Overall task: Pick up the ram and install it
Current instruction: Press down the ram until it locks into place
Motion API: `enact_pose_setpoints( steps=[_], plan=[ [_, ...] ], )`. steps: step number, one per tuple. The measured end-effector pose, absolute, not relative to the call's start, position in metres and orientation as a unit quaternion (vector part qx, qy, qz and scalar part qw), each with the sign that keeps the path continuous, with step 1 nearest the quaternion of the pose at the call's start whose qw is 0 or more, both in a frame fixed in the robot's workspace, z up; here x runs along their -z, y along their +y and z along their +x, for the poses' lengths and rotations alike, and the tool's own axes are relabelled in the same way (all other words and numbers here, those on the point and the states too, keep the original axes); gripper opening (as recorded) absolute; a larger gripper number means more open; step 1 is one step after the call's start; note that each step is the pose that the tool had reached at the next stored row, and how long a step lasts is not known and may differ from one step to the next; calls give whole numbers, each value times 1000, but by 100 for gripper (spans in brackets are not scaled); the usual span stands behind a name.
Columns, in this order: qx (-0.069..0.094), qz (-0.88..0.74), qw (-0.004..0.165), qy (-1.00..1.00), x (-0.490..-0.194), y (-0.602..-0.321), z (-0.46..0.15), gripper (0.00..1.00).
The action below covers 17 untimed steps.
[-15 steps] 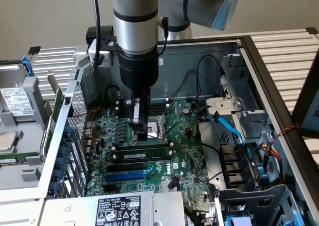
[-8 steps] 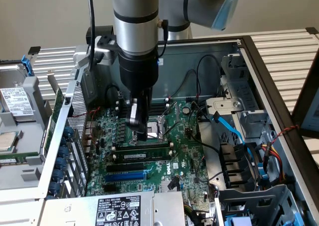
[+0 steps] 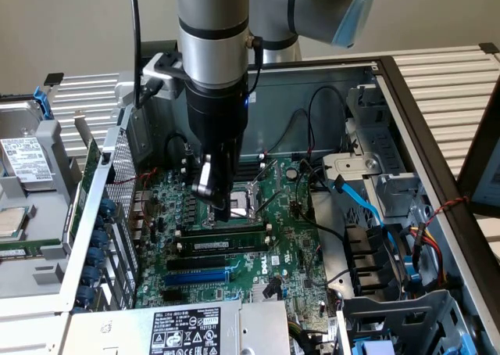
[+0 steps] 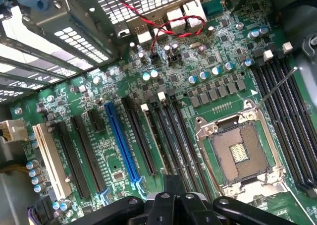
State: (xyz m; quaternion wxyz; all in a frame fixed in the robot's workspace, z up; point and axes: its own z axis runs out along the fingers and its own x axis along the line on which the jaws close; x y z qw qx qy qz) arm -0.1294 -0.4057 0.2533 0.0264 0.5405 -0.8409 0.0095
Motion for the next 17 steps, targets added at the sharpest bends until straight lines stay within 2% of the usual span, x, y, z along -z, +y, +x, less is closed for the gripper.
enact_pose_setpoints(
  steps=[17],
  plan=[
    [-6, 425, 27, -905, -253, -406, -129, 10]
  ],
)
